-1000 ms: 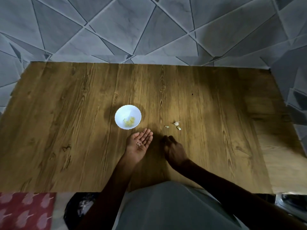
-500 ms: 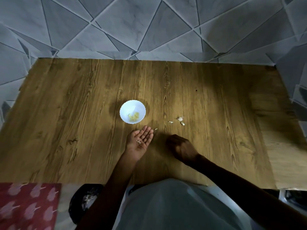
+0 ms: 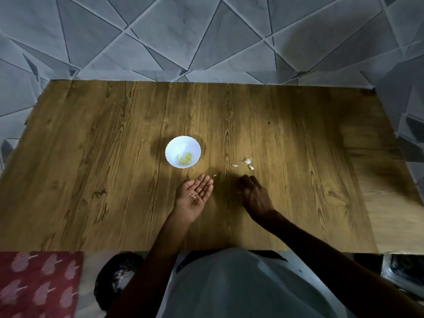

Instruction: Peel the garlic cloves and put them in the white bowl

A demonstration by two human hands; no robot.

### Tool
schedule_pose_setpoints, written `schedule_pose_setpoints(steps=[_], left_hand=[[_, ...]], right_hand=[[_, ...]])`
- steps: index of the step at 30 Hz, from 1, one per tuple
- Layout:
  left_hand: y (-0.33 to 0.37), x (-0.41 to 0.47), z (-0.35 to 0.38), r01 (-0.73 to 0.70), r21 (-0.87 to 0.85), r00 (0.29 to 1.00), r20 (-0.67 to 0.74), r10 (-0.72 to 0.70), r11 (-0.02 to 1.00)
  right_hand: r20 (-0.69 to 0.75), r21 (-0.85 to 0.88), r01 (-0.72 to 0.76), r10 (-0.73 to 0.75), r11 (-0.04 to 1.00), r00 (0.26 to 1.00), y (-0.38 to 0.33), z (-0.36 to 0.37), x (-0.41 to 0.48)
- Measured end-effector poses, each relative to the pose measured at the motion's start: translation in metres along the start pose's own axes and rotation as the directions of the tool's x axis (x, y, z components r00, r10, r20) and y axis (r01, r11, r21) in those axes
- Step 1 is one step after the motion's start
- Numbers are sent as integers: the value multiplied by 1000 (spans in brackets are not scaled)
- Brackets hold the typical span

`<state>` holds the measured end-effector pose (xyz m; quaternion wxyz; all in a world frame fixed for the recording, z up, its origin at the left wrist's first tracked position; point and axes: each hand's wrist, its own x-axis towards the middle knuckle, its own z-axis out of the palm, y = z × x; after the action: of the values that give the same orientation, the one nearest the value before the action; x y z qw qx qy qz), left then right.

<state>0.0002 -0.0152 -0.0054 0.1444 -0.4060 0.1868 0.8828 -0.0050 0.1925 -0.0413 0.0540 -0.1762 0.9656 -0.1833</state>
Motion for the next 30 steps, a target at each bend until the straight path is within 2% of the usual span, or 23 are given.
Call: schedule_pose_setpoints(steps=[3, 6, 9, 13, 18, 23, 25, 28, 30], left_hand=[[-2, -1, 0, 9, -10, 1000, 0, -9, 1000], [-4, -5, 1, 17, -10, 1000, -2, -17, 1000], [-6, -7, 2, 29, 8, 1000, -10, -29, 1000], [-7, -6, 2, 31, 26, 999, -10, -31, 999], [-7, -5, 4, 40, 36, 999, -10, -39, 999], [-11, 1, 8, 41, 60, 999, -29, -39, 997], [-14, 4, 9, 44, 63, 999, -29, -42, 997], [-17, 7, 10, 36, 58, 999, -37, -34, 998], [-20, 6, 12, 32, 64, 998, -51, -29, 997]], right_hand=[[31, 106, 11, -14, 994, 999, 8, 1, -10], [45, 42, 138, -139, 990, 989, 19, -2, -9], [22, -5, 319, -319, 948, 947, 25, -15, -8], [41, -18, 442, -442, 897, 896, 40, -19, -1], [47, -1, 458, -457, 889, 888, 53, -12, 7], [27, -44, 441, -441, 896, 897, 41, -11, 10], [23, -39, 377, -377, 925, 926, 39, -6, 10], [-8, 39, 130, -130, 991, 991, 27, 0, 7], [-69, 210, -34, 49, 977, 996, 9, -6, 9]])
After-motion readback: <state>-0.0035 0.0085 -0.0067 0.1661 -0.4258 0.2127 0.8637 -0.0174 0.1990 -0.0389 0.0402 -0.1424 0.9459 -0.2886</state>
